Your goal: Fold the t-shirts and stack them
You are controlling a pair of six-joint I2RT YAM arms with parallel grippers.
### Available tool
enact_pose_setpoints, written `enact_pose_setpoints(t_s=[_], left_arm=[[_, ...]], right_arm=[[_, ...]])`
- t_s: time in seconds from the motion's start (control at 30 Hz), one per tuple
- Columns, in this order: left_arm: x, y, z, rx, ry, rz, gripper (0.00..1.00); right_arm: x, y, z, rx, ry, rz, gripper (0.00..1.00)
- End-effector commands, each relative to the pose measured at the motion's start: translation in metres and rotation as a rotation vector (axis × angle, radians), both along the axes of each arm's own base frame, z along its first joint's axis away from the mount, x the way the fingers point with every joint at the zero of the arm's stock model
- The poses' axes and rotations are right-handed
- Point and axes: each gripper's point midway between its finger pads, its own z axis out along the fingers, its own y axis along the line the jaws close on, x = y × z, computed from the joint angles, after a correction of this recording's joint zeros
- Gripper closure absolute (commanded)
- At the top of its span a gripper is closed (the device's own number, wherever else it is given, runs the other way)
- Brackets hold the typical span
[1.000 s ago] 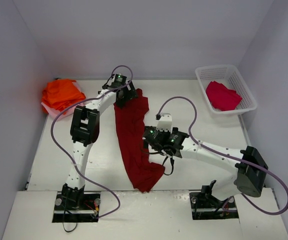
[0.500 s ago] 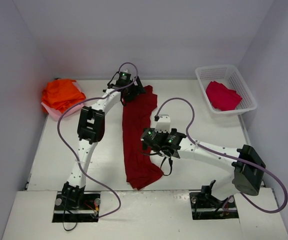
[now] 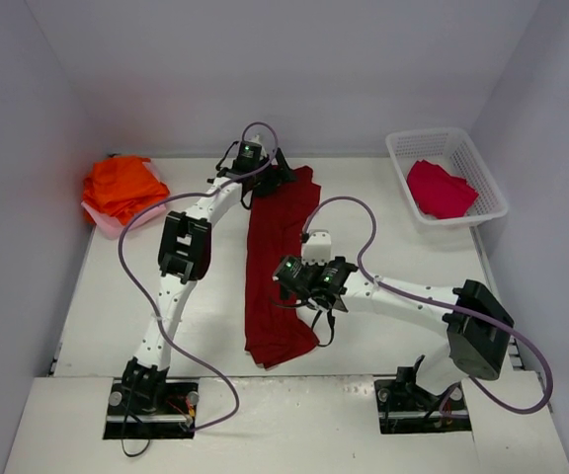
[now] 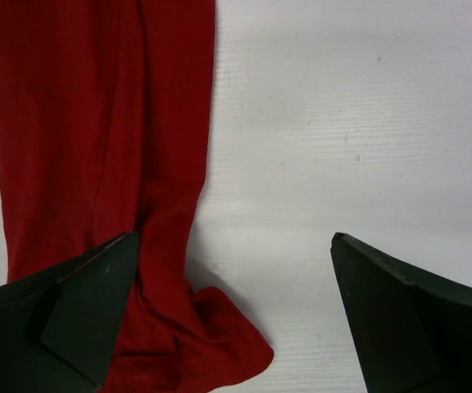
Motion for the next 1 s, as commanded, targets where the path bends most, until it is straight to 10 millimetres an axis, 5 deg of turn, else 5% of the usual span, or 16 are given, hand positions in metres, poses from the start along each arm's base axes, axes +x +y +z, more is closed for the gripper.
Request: enact_pose_setpoints(t_s=[0.0,0.17,0.23,0.43,0.47,0.63,0.67,0.7,0.73,0.8,0.87,0.9,0.97], left_arm=[[-0.007,0.000,0.059,0.003,-0.108,-0.022,0.18],[-0.028,0.006,0.093,0.052,-0.142,-0.054,0.18],[-0.038,0.011,0.133,0.046,-0.205,-0.055,0.18],[-0.057,0.014,0.175,0.028,-0.271,-0.069,0.18],[-0.066,0.018,0.194,0.016,-0.292,-0.067,0.18],[-0.100,0.035,0.176,0.047,-0.226,-0.029,0.18],[-0.110,0.041,0.187,0.053,-0.238,-0.014,0.18],[-0.121,0.050,0.162,0.087,-0.185,0.003,0.18],[-0.131,0.056,0.170,0.079,-0.187,0.020,0.18],[-0.152,0.066,0.136,0.103,-0.103,0.036,0.18],[-0.171,0.068,0.134,0.070,-0.078,0.049,0.18],[-0.186,0.072,0.109,0.092,-0.029,0.053,0.18],[-0.204,0.079,0.109,0.086,-0.010,0.077,0.18]], right_arm=[[0.006,0.003,0.012,0.016,-0.053,-0.021,0.00],[0.004,0.005,0.012,0.020,-0.052,-0.013,0.00],[0.002,0.007,0.012,0.026,-0.054,-0.012,0.00],[-0.003,0.009,0.008,0.025,-0.053,-0.008,0.00],[-0.005,0.010,0.008,0.026,-0.052,-0.003,0.00],[-0.004,0.005,0.015,0.039,-0.069,-0.011,0.00],[-0.002,0.004,0.018,0.044,-0.077,-0.016,0.00],[-0.002,0.004,0.023,0.055,-0.086,-0.015,0.00],[-0.001,0.003,0.025,0.053,-0.087,-0.011,0.00],[0.000,0.001,0.027,0.060,-0.087,-0.011,0.00],[0.000,-0.002,0.027,0.063,-0.083,-0.015,0.00],[0.000,-0.002,0.028,0.067,-0.083,-0.018,0.00],[-0.001,-0.007,0.028,0.075,-0.084,-0.026,0.01]])
